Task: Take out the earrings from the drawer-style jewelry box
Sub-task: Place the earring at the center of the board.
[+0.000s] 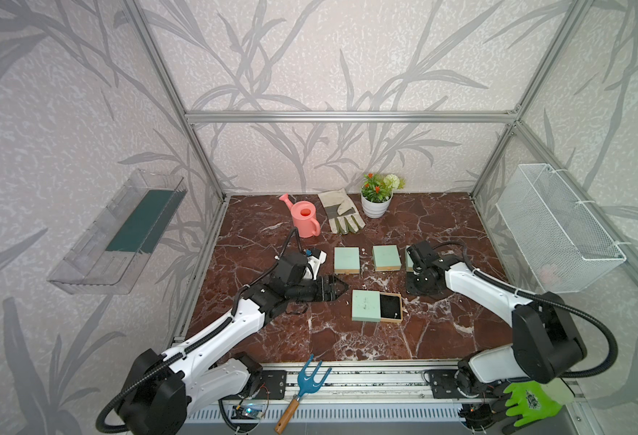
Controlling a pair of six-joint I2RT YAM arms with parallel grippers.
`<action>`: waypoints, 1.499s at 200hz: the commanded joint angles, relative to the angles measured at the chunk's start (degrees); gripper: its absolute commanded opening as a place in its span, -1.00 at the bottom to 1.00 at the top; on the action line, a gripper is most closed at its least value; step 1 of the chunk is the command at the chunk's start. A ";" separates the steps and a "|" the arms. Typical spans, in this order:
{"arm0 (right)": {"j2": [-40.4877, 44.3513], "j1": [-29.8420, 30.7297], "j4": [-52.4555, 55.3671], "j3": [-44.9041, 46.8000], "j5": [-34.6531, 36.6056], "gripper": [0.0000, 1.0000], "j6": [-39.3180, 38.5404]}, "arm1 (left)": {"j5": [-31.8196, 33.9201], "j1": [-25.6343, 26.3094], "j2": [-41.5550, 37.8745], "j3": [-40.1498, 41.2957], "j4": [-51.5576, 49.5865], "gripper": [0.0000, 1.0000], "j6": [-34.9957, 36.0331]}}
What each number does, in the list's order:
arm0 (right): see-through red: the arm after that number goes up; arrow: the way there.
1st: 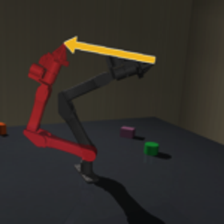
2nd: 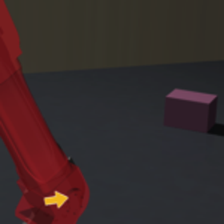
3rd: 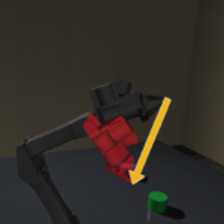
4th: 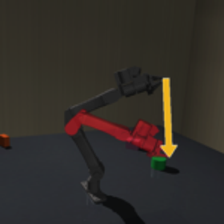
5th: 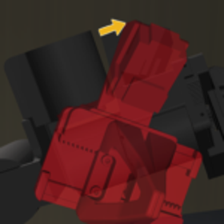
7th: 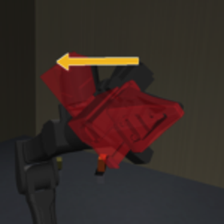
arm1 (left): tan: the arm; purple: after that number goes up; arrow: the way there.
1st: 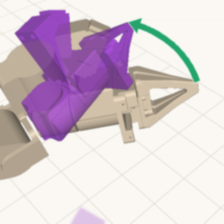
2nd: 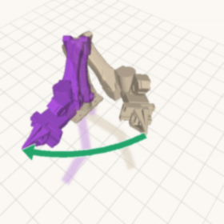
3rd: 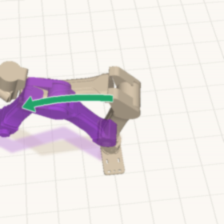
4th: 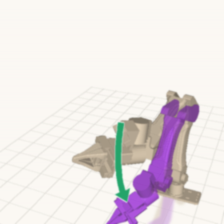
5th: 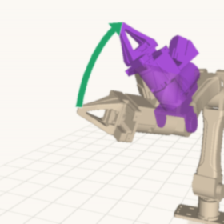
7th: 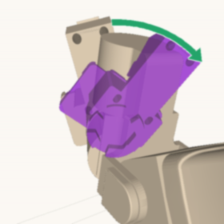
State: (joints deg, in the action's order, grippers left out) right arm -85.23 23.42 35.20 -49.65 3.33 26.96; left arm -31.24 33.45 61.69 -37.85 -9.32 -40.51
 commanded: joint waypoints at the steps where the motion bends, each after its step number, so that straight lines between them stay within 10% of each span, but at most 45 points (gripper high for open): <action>1: -2.37 -0.81 -0.59 -1.18 -0.34 -0.89 0.46 | -0.28 -0.06 -1.75 0.60 -0.44 0.77 1.16; 195: -1.46 -1.74 4.82 -3.97 1.49 -0.44 0.34 | -1.01 -0.03 -2.45 1.41 1.04 0.99 0.87; 247: 10.76 7.14 13.46 -7.92 -0.79 -0.45 -3.42 | -1.43 0.02 -1.41 1.72 1.68 0.99 0.83; 300: 6.02 16.36 15.46 -7.46 -6.76 -0.49 -2.03 | -2.02 0.12 -0.85 1.77 2.04 0.99 0.61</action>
State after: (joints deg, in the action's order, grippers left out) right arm -76.42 38.00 46.61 -57.71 -1.08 24.36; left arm -32.67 33.47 60.31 -36.58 -8.10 -40.12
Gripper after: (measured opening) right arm 0.255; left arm 0.994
